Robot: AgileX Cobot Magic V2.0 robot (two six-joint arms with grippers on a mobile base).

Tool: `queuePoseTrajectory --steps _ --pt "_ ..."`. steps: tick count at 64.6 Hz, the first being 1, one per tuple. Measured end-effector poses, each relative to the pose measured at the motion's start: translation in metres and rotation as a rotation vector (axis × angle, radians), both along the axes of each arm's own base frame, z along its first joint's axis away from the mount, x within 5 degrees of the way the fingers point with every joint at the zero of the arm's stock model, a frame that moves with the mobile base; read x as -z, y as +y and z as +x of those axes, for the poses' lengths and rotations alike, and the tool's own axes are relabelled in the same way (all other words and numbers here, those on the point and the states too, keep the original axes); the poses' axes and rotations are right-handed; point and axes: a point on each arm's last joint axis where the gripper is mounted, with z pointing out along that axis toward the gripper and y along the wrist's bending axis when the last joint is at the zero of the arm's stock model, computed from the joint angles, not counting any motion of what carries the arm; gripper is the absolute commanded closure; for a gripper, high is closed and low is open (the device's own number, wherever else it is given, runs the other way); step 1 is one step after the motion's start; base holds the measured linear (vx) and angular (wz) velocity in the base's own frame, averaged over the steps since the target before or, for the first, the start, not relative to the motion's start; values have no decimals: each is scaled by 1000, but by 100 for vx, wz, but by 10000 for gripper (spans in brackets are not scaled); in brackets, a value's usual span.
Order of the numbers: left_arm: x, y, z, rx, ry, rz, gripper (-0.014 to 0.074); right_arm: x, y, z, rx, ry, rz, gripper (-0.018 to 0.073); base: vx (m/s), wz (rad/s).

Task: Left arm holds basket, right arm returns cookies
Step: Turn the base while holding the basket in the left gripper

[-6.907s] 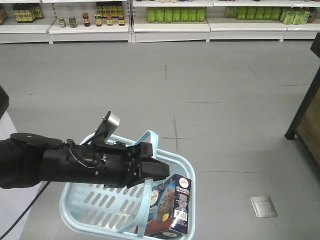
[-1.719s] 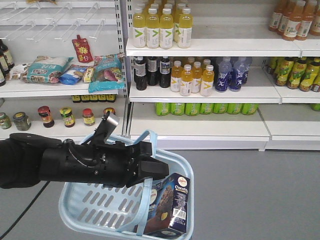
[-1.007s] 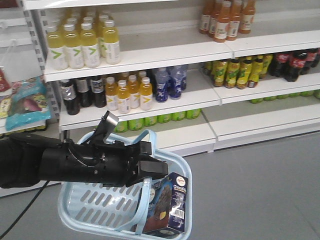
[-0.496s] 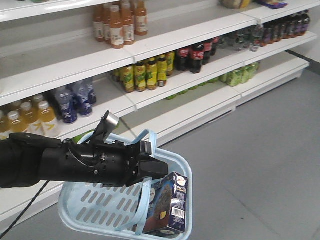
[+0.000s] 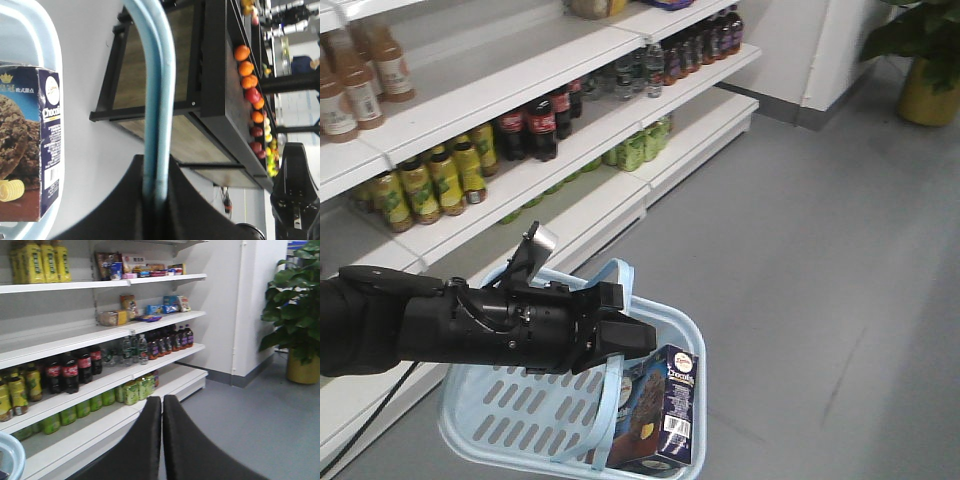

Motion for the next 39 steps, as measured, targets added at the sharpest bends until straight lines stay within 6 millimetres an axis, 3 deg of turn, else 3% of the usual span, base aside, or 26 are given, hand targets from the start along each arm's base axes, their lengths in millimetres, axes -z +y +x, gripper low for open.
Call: queuePoseTrajectory --steps 39 --pt "0 0 0 0 0 0 603 0 0 0 0 0 0 567 15 -56"
